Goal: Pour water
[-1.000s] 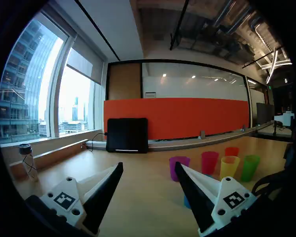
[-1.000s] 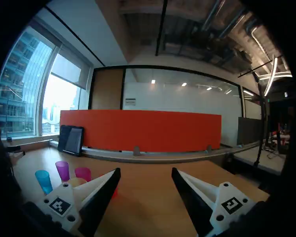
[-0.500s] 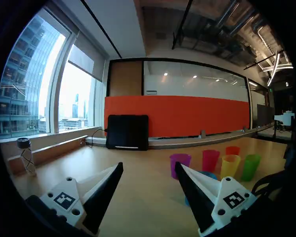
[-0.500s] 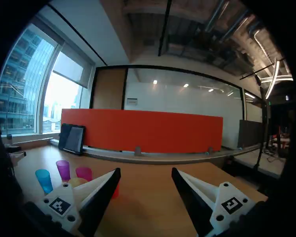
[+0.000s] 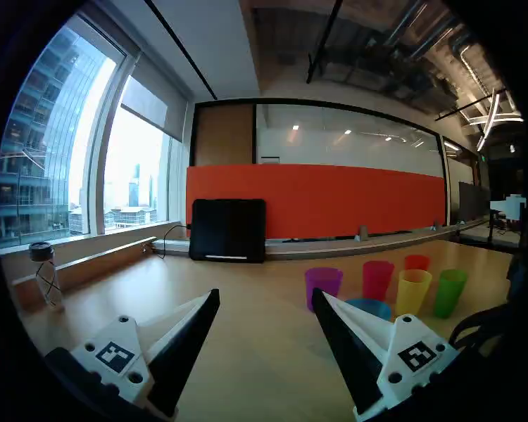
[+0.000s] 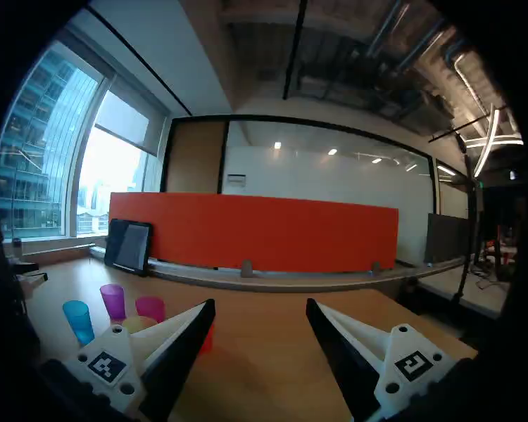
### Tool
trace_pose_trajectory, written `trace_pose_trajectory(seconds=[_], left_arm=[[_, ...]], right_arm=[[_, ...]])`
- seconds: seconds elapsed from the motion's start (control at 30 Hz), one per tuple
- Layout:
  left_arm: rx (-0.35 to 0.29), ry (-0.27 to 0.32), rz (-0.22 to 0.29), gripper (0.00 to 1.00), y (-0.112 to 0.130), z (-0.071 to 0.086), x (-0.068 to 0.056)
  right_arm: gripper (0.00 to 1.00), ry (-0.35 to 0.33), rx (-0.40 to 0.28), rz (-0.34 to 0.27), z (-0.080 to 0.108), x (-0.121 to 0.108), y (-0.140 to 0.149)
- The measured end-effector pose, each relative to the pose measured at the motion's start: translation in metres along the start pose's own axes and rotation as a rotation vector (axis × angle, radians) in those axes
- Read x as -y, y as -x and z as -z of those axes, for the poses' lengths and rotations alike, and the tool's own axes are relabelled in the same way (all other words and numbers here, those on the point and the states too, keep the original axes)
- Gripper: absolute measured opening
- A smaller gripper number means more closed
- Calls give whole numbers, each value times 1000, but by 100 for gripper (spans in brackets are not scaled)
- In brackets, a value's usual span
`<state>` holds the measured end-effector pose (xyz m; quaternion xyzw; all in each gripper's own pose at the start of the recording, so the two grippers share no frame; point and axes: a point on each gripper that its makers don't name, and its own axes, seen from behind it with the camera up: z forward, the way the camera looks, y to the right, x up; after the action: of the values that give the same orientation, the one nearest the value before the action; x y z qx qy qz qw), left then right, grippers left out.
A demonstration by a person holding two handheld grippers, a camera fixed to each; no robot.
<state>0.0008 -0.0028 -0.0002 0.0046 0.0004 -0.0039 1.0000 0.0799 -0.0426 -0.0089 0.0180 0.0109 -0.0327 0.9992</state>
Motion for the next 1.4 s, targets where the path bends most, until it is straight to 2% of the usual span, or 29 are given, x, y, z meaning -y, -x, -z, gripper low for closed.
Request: trace_pose_trajectory(seconds=[0.37,0.87,1.07,1.4], left_arm=[[0,0,-8,97,0,-1,0],[1,0,-7,97,0,0,2],[1,0,-8,97,0,-1,1],[1,0,-8,97,0,-1,1]], right_arm=[[100,-6,-4,3,1,1,-3],[100,-14,-48,31,1,-4,-7],[100,-8,-54,46,-4,-10,1],[100,30,-57,28,-12,-13,22]])
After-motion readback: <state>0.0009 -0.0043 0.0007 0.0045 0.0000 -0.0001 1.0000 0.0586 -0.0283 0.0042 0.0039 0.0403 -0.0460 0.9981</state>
